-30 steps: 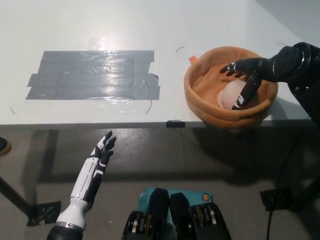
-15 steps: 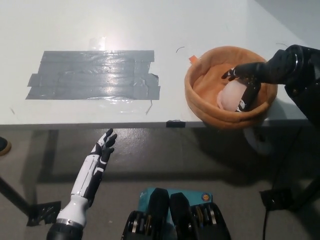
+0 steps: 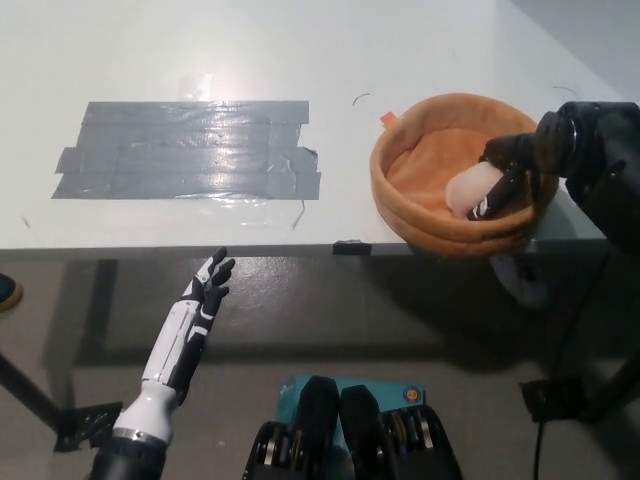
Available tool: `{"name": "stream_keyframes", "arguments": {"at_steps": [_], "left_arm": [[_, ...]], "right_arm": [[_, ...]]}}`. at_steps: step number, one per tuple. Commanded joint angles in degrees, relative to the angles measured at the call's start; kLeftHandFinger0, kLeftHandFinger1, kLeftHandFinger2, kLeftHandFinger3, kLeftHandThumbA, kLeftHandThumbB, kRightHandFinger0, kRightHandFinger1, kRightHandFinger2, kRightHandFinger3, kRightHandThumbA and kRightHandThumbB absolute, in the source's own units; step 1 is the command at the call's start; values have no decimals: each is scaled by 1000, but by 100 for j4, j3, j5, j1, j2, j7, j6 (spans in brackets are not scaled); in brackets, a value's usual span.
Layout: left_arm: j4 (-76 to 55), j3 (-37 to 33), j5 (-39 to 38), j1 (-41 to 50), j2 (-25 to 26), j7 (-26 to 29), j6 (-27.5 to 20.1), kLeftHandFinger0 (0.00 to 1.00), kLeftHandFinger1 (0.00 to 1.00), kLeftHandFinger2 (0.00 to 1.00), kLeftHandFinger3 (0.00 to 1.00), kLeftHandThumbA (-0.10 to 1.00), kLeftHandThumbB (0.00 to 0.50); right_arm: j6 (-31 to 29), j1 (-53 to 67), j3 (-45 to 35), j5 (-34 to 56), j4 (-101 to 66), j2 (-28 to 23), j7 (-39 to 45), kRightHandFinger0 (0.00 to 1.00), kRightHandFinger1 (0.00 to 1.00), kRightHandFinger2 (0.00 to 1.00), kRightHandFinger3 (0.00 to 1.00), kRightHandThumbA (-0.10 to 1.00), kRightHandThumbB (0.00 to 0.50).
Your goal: An emotional support dumpling is kept in a soft plate infront in the middle of the desk infront of the robot. The robot extends its right arm to pick up the dumpling and hands it to a person
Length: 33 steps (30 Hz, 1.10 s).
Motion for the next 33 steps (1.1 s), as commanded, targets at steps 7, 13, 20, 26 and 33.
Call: {"name": "stream_keyframes", "arguments": {"at_steps": [7, 13, 20, 26, 33], "left_arm": [[-99, 44, -26, -129, 14, -5, -117, 1000, 1000, 1000, 1000, 1000, 126], [-27, 54, -36, -223, -1, 1, -130, 1000, 1000, 1000, 1000, 1000, 132], [-148, -14, -18, -68, -79, -14, -88, 1000, 1000, 1000, 1000, 1000, 118], [-135, -31, 12, -116, -108, -5, -61, 1000, 1000, 1000, 1000, 1000, 130], [-9, -36, 26, -392, -150, 14, -65, 1000, 1000, 1000, 1000, 1000, 136]], "right_arm": [[-310, 225, -1036, -101, -649, -162, -1417, 84, 340, 375, 607, -100, 150], [-426, 293, -1848, 105, -1475, -217, -1576, 270, 849, 1000, 1000, -100, 152], [-227, 543, -2716, 270, -3213, -197, -1580, 338, 771, 1000, 1000, -100, 162], [18, 790, -3296, 510, -4457, 45, -1631, 401, 820, 1000, 1000, -100, 174], [-110, 1182, -3866, 630, -5318, 529, -2156, 266, 641, 980, 1000, -100, 158]]}}
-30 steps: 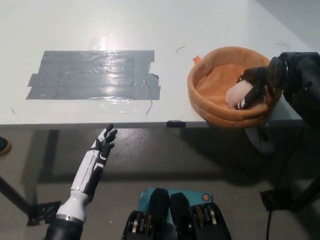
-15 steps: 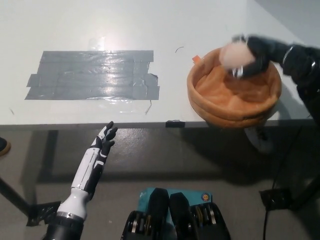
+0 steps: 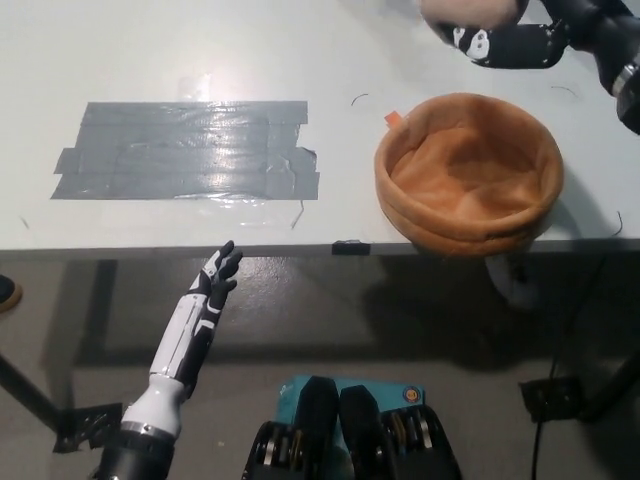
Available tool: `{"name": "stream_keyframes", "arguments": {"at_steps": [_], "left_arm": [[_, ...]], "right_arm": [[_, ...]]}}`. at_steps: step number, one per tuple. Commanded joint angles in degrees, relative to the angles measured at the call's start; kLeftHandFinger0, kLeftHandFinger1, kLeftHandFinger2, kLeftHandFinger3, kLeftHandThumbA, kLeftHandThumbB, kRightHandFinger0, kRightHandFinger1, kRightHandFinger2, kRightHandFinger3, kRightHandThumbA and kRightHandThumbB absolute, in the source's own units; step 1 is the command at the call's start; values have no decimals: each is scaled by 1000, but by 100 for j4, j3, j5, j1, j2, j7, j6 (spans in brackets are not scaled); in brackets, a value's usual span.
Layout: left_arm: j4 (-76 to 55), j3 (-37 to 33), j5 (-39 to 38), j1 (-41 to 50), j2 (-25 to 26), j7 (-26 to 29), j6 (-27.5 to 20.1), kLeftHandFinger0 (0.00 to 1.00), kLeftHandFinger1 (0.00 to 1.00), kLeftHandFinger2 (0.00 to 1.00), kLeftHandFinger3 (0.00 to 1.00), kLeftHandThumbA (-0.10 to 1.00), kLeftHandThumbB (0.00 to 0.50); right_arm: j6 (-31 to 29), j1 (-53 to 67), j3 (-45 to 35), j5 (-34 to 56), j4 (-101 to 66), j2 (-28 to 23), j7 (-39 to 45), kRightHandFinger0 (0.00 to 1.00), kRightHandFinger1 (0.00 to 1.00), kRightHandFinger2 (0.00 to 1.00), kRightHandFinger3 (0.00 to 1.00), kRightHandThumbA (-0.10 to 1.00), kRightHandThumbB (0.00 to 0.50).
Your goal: An emotional support dumpling is kept in a soft plate infront in the middle of the desk infront of the robot. The robot extends its right arm to pick up the dumpling and hands it to a person
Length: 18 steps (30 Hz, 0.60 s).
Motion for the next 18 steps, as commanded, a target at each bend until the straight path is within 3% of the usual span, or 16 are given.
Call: {"name": "stream_keyframes", "arguments": {"at_steps": [1, 9, 16, 18], "left_arm": [[-49, -19, 38, -267, -44, 16, -49, 1000, 1000, 1000, 1000, 1000, 136], [-34, -133, 60, -6, -75, 10, -175, 1000, 1000, 1000, 1000, 1000, 107], [-40, -170, 82, 173, -97, 40, -228, 1000, 1000, 1000, 1000, 998, 109], [37, -137, 61, 98, -107, 59, -249, 1000, 1000, 1000, 1000, 995, 125]], "right_arm": [[-33, 22, -387, 210, -455, 232, -636, 251, 627, 980, 1000, -100, 154], [133, 548, -658, 161, -727, 775, -986, 166, 562, 1000, 1000, -100, 141], [-273, 70, -386, 139, 506, 942, -1191, 1, 482, 961, 1000, -100, 144], [-444, -216, -240, 49, 1061, 981, -1320, 11, 510, 961, 1000, -100, 155]]}}
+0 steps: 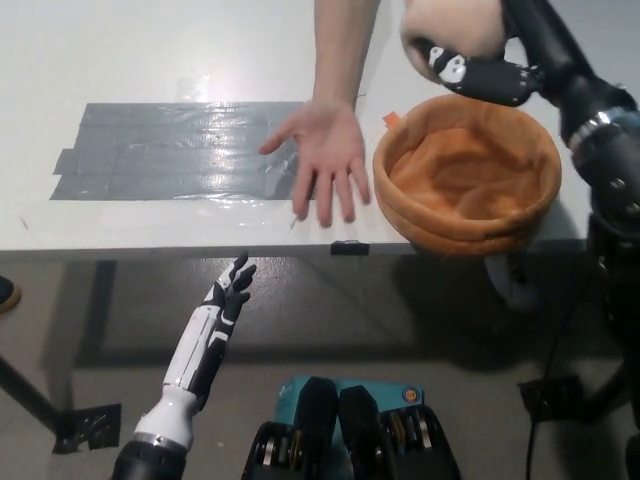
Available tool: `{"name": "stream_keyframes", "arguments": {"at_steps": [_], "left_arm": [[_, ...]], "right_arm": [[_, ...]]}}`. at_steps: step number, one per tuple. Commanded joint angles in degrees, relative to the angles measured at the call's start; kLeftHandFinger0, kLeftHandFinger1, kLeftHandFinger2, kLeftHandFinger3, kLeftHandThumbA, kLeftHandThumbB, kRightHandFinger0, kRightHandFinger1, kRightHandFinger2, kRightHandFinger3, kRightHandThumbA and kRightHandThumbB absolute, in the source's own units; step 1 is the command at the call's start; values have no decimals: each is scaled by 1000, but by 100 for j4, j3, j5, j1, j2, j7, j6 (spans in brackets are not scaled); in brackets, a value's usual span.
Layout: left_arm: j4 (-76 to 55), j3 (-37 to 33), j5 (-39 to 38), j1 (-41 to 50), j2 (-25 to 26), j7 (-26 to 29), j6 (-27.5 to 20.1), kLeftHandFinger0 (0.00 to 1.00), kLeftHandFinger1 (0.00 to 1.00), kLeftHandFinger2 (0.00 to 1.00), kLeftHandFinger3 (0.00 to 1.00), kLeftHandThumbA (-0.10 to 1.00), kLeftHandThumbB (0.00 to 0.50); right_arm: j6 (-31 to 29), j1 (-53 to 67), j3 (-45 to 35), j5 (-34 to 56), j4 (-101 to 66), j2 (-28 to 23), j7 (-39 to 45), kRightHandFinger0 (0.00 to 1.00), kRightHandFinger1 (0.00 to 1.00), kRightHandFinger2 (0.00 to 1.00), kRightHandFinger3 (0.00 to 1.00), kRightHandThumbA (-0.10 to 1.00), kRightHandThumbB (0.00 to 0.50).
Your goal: An emotional support dumpling is kept in a soft plate infront in the middle of the desk infront of the robot. The robot extends its right arm to pick up the dumpling and hands it to a person
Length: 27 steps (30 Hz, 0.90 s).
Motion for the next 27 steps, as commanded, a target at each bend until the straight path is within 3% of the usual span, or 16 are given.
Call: {"name": "stream_keyframes", "arguments": {"at_steps": [1, 6, 7, 9, 15, 17, 19, 22, 24, 27], "left_arm": [[-77, -1, 50, 19, -18, 47, -203, 1000, 1000, 1000, 1000, 994, 127], [-124, -50, 101, 83, -31, 26, -167, 1000, 1000, 1000, 1000, 998, 120], [-136, -58, 116, 98, -30, 27, -160, 1000, 1000, 1000, 1000, 993, 115], [-116, -68, 152, 78, -25, 36, -161, 1000, 1000, 1000, 1000, 989, 116], [-148, -58, 158, 128, 5, 29, -197, 1000, 1000, 1000, 1000, 972, 106], [-129, -49, 164, 91, 12, 34, -223, 1000, 1000, 1000, 1000, 972, 104], [-135, -43, 144, 82, 7, 22, -201, 1000, 1000, 1000, 1000, 976, 116], [-197, -48, 163, 68, 24, 0, -132, 1000, 1000, 1000, 1000, 978, 120], [-237, -67, 202, 51, 37, -13, -92, 1000, 1000, 1000, 1000, 972, 113], [-239, -80, 225, 57, 14, 1, -102, 1000, 1000, 1000, 1000, 955, 112]], "right_arm": [[-454, -715, 241, -139, 738, 93, -509, 7, 509, 954, 1000, -100, 158], [-568, -1115, 650, -321, 1765, 208, -751, 25, 549, 947, 1000, -100, 173], [-643, -1165, 688, -306, 1950, 224, -792, 5, 521, 920, 989, -100, 173], [-925, -1485, 873, -348, 2848, 304, -964, 0, 452, 865, 914, -100, 171], [-1408, -1988, 1259, -449, 4327, 583, -1493, 0, 424, 824, 786, -100, 189], [-1634, -2114, 1317, -405, 4713, 674, -1622, 0, 428, 829, 789, -100, 183], [-1703, -2206, 1394, -407, 5032, 777, -1699, 0, 436, 856, 884, -100, 188], [-1734, -2262, 1497, -437, 5412, 894, -1835, 5, 483, 903, 931, -100, 190], [-1790, -2245, 1551, -428, 5620, 952, -1902, 41, 529, 928, 912, -100, 197], [-1851, -2183, 1623, -417, 5891, 1034, -2009, 27, 518, 870, 822, -100, 192]]}}
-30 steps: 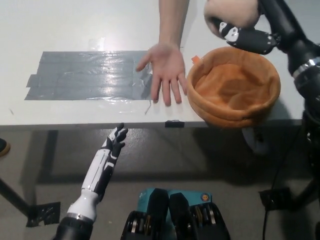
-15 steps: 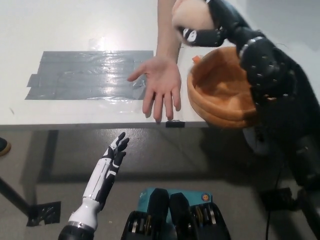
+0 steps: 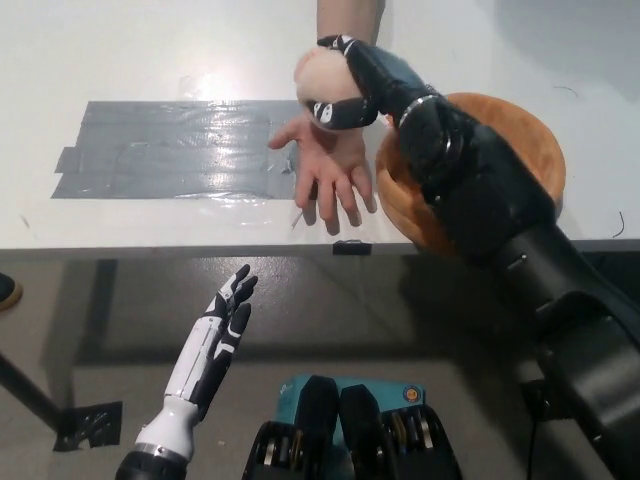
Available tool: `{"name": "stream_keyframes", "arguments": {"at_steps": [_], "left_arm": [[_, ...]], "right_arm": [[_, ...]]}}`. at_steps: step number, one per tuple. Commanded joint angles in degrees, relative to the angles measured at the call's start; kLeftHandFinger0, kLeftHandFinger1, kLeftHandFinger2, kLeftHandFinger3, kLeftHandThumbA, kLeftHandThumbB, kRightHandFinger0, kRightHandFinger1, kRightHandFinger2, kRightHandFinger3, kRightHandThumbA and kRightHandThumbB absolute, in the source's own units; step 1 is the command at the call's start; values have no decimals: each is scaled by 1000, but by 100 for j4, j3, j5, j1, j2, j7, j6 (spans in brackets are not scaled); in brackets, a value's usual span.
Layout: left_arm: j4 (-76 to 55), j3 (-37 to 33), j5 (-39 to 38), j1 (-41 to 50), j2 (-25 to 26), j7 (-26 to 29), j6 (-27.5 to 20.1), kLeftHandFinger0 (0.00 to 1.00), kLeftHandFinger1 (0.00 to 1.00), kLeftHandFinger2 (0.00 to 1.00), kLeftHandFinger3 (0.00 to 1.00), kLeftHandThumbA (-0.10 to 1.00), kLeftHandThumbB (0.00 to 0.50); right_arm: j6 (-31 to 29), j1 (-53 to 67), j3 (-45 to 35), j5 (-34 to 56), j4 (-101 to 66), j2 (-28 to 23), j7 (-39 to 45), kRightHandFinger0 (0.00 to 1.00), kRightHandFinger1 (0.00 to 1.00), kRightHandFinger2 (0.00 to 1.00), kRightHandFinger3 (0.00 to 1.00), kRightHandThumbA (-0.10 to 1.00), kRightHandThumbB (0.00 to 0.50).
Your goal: An emotional support dumpling is kept in a soft plate infront in the middle of the desk infront of the robot. The robot extends its right arm to pick up the dumpling and hands it to a person
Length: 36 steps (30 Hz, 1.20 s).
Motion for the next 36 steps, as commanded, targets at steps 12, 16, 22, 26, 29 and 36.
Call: {"name": "stream_keyframes", "arguments": {"at_steps": [12, 16, 22, 26, 29, 36], "left_arm": [[-253, -31, 149, -108, 39, -27, 41, 1000, 1000, 1000, 1000, 929, 101], [-291, -40, 174, -80, 43, -35, 73, 1000, 1000, 1000, 1000, 909, 87], [-268, -59, 191, -28, 12, -15, 16, 1000, 1000, 1000, 1000, 858, 60], [-245, -40, 159, -31, 16, -21, 0, 1000, 1000, 1000, 1000, 840, 60], [-238, -6, 138, -67, -4, 2, 48, 1000, 1000, 1000, 1000, 842, 72], [-229, 40, 30, -63, 12, -42, 62, 1000, 1000, 1000, 1000, 813, 71]], "right_arm": [[526, -206, 653, -42, -62, 52, 1321, 1000, 1000, 1000, 1000, 720, 500], [532, -115, 586, 53, -329, -44, 1351, 1000, 1000, 1000, 1000, 752, 500], [503, 87, 315, 257, -1170, -204, 1328, 1000, 1000, 1000, 1000, 866, 500], [364, 122, 126, 327, -1729, -247, 1175, 1000, 1000, 1000, 1000, 906, 500], [367, 99, -43, 347, -2174, -281, 1091, 1000, 1000, 1000, 1000, 949, 500], [397, 157, -613, 625, -3410, -408, 1048, 1000, 1000, 1000, 1000, 948, 500]]}}
